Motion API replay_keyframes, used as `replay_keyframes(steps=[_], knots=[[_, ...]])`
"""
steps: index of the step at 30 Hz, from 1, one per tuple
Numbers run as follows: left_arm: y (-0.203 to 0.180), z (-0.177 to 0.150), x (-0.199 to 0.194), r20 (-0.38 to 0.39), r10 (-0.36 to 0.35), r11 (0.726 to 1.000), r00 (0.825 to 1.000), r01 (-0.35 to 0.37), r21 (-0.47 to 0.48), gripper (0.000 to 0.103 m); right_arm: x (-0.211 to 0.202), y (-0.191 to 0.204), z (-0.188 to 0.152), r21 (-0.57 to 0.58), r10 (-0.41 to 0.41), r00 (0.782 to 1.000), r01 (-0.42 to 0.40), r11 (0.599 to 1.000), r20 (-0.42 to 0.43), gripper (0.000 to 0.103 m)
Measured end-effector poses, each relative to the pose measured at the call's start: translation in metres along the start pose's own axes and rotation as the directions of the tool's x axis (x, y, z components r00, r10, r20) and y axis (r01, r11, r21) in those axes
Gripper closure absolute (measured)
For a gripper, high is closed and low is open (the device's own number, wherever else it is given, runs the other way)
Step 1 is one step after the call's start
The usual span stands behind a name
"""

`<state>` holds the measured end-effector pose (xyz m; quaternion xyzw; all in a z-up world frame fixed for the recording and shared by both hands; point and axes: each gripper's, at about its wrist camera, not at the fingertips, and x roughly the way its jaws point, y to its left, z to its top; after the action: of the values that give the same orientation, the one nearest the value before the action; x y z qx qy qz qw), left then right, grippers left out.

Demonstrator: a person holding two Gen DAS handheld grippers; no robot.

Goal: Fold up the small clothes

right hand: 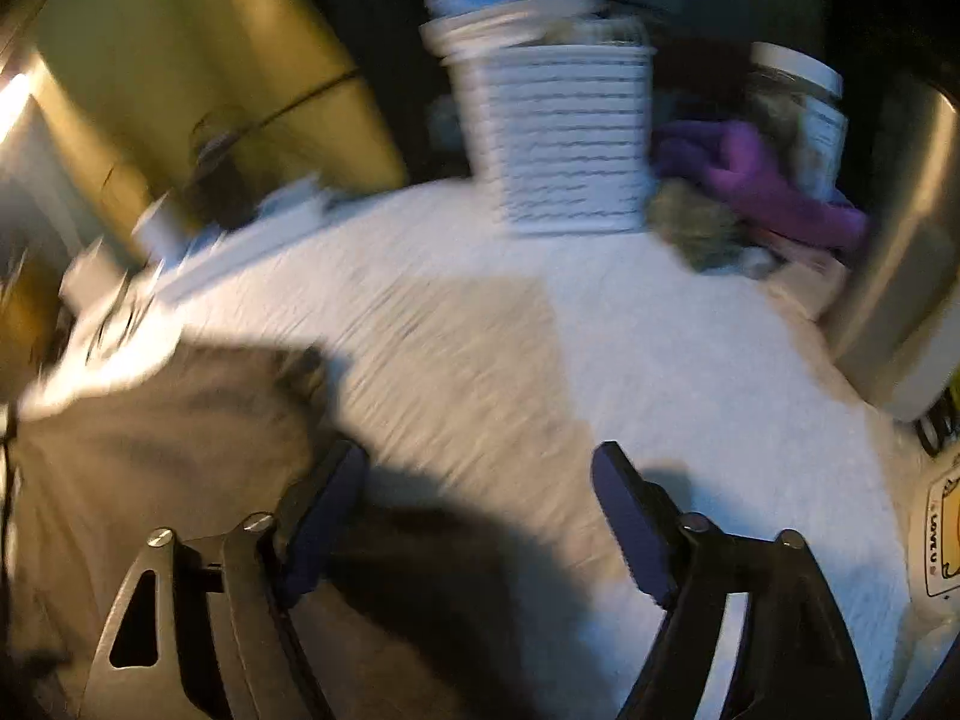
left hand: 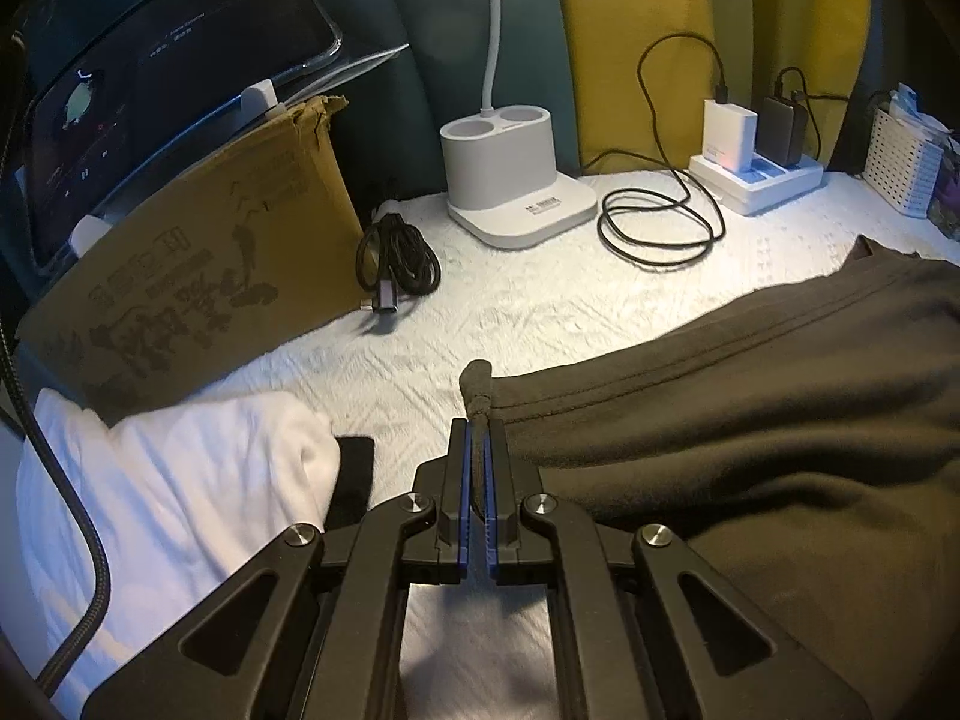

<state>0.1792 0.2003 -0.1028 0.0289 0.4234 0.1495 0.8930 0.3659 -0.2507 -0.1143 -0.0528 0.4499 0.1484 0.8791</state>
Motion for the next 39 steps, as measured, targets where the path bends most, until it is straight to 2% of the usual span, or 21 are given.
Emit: replay_keyframes(steps=[4,10,12,15,17,19,20,23,26,28,31,32,33,34,36,38,39], knots=[[-0.002,-0.005,-0.002,-0.005,-0.015,1.0,1.0,0.015,-0.002,0.101,-0.013,0.033,-0.017,-0.101,-0.045,0.999,0.046,0.994,0.009,0.024],[-0.007,-0.007,0.0,-0.007,-0.036,0.999,0.999,0.036,-0.003,0.101,-0.013,0.045,-0.032,-0.124,-0.009,1.0,0.007,0.992,-0.013,0.024],[-0.008,-0.006,-0.001,-0.003,-0.044,0.999,0.999,0.044,-0.002,0.101,-0.016,0.041,-0.03,-0.107,0.034,0.999,-0.035,0.994,-0.01,0.04],[-0.009,-0.004,-0.002,0.003,-0.054,0.999,0.999,0.054,-0.002,0.101,-0.015,0.038,-0.023,-0.092,0.073,0.997,-0.072,0.993,0.003,0.054],[-0.01,-0.004,-0.001,0.005,-0.059,0.998,0.998,0.059,0.0,0.101,-0.012,0.041,-0.019,-0.097,0.114,0.994,-0.114,0.989,-0.006,0.058],[-0.012,-0.004,0.0,0.001,-0.065,0.998,0.998,0.065,0.004,0.101,-0.007,0.046,-0.017,-0.11,0.147,0.989,-0.148,0.983,-0.02,0.067],[-0.013,-0.004,0.001,-0.002,-0.066,0.998,0.998,0.066,0.007,0.101,-0.008,0.047,-0.018,-0.112,0.161,0.987,-0.163,0.98,-0.023,0.08],[-0.014,-0.005,0.002,-0.006,-0.07,0.998,0.998,0.07,0.009,0.101,-0.014,0.053,-0.016,-0.14,0.156,0.988,-0.157,0.978,-0.018,0.092],[-0.013,-0.002,0.0,0.008,-0.073,0.997,0.997,0.073,-0.005,0.101,-0.025,0.047,-0.012,-0.136,0.097,0.995,-0.092,0.986,0.033,0.092],[-0.011,0.003,-0.005,0.033,-0.08,0.997,0.996,0.081,-0.021,0.101,-0.039,0.04,-0.007,-0.133,-0.006,0.994,0.02,0.991,0.107,0.093],[-0.012,0.013,-0.007,0.057,-0.086,0.995,0.995,0.088,-0.037,0.101,-0.048,0.036,-0.002,-0.161,-0.14,0.972,0.172,0.972,0.191,0.093],[-0.012,0.016,-0.005,0.055,-0.09,0.995,0.994,0.092,-0.038,0.101,-0.039,0.038,-0.004,-0.197,-0.213,0.956,0.252,0.947,0.202,0.093],[-0.014,0.019,-0.002,0.052,-0.094,0.995,0.994,0.097,-0.039,0.101,-0.03,0.037,-0.005,-0.21,-0.25,0.947,0.291,0.933,0.2,0.093],[-0.015,0.021,0.003,0.048,-0.103,0.994,0.994,0.105,-0.044,0.101,-0.018,0.032,-0.007,-0.211,-0.279,0.943,0.315,0.925,0.183,0.093],[-0.017,0.024,0.013,0.031,-0.107,0.993,0.994,0.108,-0.054,0.101,0.012,0.016,-0.006,-0.195,-0.291,0.955,0.295,0.935,0.05,0.093],[-0.02,0.024,0.021,0.01,-0.09,0.995,0.996,0.09,-0.046,0.101,0.003,0.012,0.002,-0.161,-0.271,0.957,0.285,0.945,0.104,0.087],[-0.02,0.023,0.023,0.001,-0.086,0.995,0.996,0.086,-0.044,0.101,0.0,0.007,0.007,-0.142,-0.26,0.96,0.273,0.951,0.103,0.087]])
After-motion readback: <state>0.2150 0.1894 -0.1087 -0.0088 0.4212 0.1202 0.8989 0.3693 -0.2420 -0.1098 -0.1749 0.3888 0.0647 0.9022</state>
